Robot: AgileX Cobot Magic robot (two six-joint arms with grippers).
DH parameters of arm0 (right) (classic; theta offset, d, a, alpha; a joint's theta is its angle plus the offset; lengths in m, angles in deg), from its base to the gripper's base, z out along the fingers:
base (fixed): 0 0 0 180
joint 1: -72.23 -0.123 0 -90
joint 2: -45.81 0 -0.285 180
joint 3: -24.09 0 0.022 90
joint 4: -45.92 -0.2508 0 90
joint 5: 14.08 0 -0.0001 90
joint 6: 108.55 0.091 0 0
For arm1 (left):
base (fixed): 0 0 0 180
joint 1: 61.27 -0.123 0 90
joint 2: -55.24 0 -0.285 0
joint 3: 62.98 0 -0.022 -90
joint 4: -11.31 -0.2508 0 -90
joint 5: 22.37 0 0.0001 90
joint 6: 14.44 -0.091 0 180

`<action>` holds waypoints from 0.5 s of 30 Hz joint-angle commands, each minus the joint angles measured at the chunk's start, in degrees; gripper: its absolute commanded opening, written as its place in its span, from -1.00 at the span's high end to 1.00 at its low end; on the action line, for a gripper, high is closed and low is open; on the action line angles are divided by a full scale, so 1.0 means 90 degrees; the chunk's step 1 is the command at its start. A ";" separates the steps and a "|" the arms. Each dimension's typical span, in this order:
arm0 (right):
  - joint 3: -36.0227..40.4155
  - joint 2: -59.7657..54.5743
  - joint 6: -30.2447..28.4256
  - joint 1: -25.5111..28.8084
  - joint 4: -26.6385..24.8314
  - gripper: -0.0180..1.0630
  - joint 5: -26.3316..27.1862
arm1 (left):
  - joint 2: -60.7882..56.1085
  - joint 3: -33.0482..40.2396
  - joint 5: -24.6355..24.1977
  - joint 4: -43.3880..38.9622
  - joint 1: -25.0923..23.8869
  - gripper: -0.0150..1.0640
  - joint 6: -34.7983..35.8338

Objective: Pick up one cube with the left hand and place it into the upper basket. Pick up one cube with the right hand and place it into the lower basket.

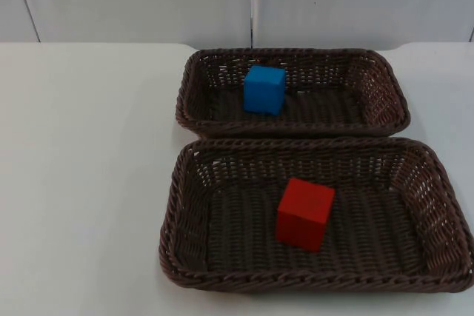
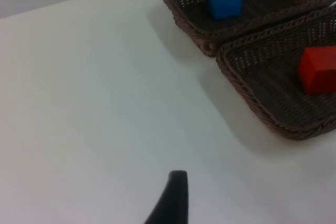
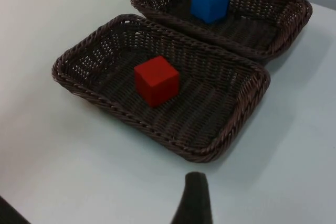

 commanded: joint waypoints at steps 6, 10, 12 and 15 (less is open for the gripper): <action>0.0019 0.0022 -0.0041 -0.0028 -0.0006 -0.98 0.0056 | -0.0019 0.0030 0.0076 -0.0037 0.0016 -0.98 0.0039; 0.0019 0.0022 -0.0041 -0.0028 -0.0006 -0.98 0.0056 | -0.0019 0.0030 0.0076 -0.0037 0.0016 -0.98 0.0039; 0.0019 0.0022 -0.0041 -0.0028 -0.0006 -0.98 0.0056 | -0.0019 0.0030 0.0076 -0.0049 0.0016 -0.98 0.0039; 0.0019 0.0022 -0.0053 -0.0028 -0.0006 -0.98 0.0056 | -0.0019 0.0030 0.0076 -0.0049 0.0016 -0.98 0.0039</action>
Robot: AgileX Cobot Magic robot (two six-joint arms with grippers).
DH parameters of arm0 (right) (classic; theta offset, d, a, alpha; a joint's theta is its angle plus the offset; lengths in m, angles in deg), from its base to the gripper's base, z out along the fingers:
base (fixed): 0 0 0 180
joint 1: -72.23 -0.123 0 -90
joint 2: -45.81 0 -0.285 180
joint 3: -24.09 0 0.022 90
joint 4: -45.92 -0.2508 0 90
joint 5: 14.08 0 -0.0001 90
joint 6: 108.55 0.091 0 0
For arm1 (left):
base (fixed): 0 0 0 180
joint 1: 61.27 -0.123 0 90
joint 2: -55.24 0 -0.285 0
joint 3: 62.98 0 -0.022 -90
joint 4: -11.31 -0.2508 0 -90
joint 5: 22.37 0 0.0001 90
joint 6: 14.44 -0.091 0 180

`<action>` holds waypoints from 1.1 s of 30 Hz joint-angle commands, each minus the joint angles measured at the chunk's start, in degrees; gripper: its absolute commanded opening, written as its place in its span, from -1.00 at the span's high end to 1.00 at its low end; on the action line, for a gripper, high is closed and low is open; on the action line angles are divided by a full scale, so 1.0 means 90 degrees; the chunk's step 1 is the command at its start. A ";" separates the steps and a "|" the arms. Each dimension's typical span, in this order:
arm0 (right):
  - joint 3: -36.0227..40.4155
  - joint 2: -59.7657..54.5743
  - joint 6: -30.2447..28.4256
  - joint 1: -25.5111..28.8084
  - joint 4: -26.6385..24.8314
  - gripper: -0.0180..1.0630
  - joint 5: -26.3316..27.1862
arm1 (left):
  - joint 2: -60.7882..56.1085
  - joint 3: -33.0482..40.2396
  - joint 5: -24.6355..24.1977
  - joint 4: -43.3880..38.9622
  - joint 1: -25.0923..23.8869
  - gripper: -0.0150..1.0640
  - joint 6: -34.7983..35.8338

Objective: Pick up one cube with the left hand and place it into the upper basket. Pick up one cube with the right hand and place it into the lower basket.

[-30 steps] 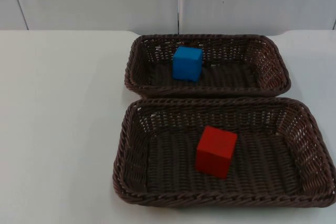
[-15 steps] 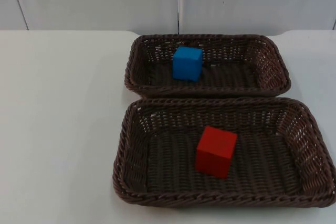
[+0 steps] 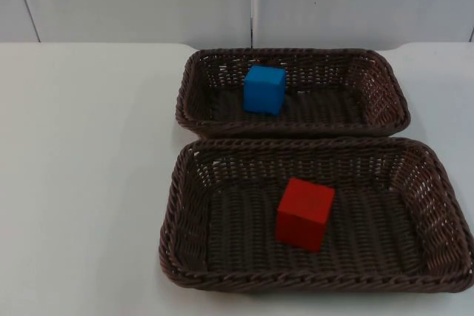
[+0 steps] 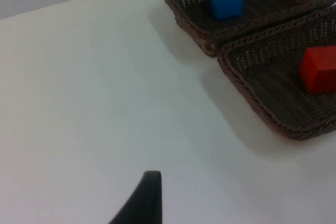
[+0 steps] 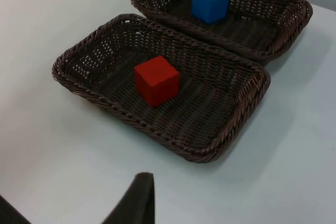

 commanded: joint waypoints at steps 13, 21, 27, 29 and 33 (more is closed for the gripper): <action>0.0019 0.0022 -0.0009 -0.0028 -0.0019 -0.98 0.0056 | -0.0019 0.0030 0.0076 -0.0024 0.0016 -0.98 0.0039; 0.0019 0.0022 0.0002 -0.0028 -0.0016 -0.98 0.0056 | -0.0019 0.0030 0.0076 -0.0024 0.0016 -0.98 0.0039; 0.0019 0.0022 0.0015 -0.0028 -0.0016 -0.98 0.0056 | -0.0019 0.0030 0.0076 -0.0024 0.0016 -0.98 0.0039; 0.0019 0.0022 0.0015 -0.0028 -0.0016 -0.98 0.0056 | -0.0019 0.0030 0.0076 -0.0024 0.0016 -0.98 0.0039; 0.0019 0.0022 0.0015 -0.0028 -0.0016 -0.98 0.0056 | -0.0019 0.0030 0.0076 -0.0024 0.0016 -0.98 0.0039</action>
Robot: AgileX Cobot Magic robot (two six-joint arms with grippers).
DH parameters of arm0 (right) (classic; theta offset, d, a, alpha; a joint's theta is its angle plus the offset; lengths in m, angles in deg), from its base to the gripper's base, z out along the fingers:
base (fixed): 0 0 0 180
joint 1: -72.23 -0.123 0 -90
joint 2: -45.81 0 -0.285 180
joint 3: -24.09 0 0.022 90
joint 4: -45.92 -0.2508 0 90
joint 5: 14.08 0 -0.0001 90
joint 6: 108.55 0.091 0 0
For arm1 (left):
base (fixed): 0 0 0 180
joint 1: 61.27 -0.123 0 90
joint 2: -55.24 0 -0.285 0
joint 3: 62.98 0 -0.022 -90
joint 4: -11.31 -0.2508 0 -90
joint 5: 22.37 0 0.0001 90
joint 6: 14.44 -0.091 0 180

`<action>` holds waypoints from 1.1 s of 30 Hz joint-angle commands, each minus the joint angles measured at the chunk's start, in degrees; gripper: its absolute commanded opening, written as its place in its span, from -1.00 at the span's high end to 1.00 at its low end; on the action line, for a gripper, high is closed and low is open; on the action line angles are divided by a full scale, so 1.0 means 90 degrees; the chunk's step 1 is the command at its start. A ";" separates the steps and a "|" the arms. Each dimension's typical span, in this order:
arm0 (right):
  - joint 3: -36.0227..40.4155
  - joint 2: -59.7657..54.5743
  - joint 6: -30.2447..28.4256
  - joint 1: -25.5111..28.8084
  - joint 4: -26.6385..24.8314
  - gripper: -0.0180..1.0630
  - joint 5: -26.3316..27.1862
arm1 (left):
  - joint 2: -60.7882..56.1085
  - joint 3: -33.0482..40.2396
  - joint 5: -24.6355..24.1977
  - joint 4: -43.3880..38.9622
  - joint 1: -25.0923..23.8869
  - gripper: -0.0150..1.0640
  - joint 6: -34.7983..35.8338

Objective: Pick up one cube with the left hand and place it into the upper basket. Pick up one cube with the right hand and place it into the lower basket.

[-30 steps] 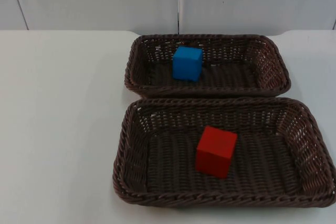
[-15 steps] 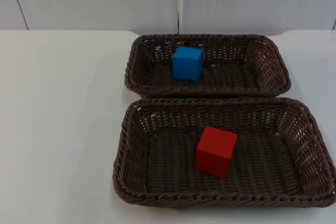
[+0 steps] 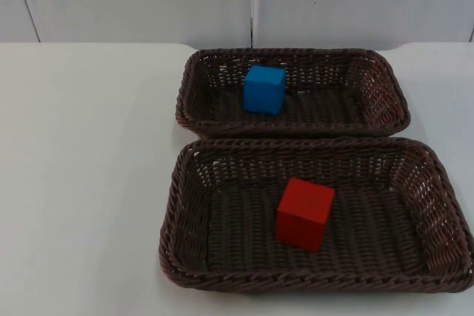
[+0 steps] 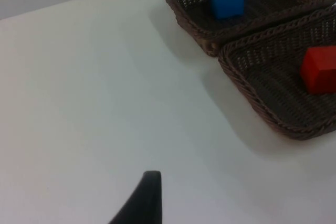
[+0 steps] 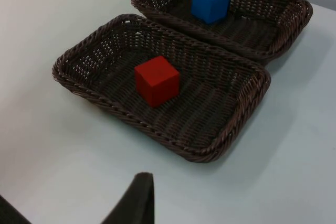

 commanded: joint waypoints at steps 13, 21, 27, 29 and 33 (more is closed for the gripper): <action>0.0019 0.0022 0.0001 -0.0028 -0.0016 -0.98 0.0056 | -0.0019 0.0030 0.0076 0.0001 -0.0610 -0.98 0.0039; 0.0019 0.0022 0.0001 -0.0028 -0.0016 -0.98 0.0056 | -0.0019 0.0030 0.0076 0.0001 -0.1286 -0.98 0.0039; 0.0019 0.0022 0.0001 -0.0028 -0.0016 -0.98 0.0056 | -0.0019 0.0030 0.0076 0.0001 -0.1647 -0.97 0.0039; 0.0019 0.0022 0.0001 -0.0028 -0.0016 -0.98 0.0056 | -0.0019 0.0030 0.0076 0.0001 -0.1720 -0.97 0.0039; 0.0019 0.0022 0.0001 -0.0028 -0.0016 -0.98 0.0056 | -0.0019 0.0030 0.0076 0.0001 -0.2007 -0.97 0.0039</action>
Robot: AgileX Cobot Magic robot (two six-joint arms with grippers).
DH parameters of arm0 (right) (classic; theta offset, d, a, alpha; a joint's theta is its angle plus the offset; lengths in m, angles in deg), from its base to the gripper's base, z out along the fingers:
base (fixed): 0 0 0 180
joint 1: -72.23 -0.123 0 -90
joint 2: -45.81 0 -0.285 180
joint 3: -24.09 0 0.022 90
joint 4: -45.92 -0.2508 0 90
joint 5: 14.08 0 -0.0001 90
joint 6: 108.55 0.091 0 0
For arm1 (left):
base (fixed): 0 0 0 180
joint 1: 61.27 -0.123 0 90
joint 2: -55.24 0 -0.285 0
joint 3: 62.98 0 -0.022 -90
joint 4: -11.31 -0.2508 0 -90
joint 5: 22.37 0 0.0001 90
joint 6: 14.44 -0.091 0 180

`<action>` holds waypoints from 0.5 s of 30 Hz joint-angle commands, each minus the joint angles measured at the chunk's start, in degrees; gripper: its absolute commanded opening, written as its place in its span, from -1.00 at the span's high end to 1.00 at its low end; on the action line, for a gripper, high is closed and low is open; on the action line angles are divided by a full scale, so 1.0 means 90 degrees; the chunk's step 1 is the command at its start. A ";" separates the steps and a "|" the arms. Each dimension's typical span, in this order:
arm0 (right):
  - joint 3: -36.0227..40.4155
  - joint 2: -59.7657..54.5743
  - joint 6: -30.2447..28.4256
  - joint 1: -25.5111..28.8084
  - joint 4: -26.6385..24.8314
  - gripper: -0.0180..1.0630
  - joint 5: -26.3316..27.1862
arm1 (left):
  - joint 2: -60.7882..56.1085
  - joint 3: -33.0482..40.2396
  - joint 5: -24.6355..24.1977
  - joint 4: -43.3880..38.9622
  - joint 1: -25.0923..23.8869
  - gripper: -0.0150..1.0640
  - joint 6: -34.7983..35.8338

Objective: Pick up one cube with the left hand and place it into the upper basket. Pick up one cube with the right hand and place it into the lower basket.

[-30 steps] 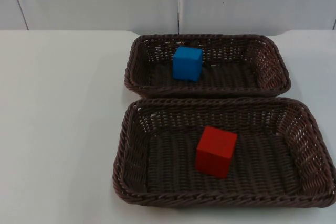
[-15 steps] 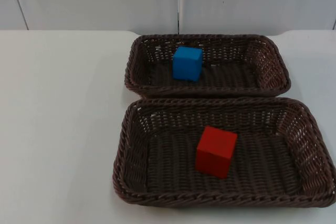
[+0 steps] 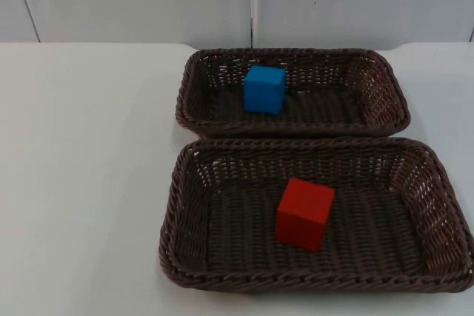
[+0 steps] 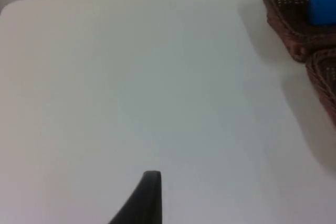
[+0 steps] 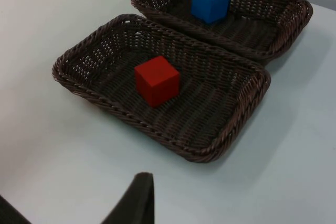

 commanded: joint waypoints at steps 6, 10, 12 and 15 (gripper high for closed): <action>0.0019 0.0022 0.0001 -0.0028 -0.0016 -0.98 0.0056 | -0.0019 0.0030 0.0076 0.0001 -0.0387 -0.97 0.0039; 0.0019 0.0022 0.0001 -0.0028 -0.0016 -0.98 0.0056 | -0.0019 0.0030 0.0076 0.0001 -0.0387 -0.97 0.0039; 0.0019 0.0022 0.0001 -0.0028 -0.0016 -0.98 0.0056 | -0.0019 0.0030 0.0076 0.0001 -0.0387 -0.97 0.0039; 0.0019 0.0022 0.0002 -0.0016 -0.0016 -0.98 0.0056 | -0.0019 0.0030 0.0076 0.0001 -0.0387 -0.97 0.0039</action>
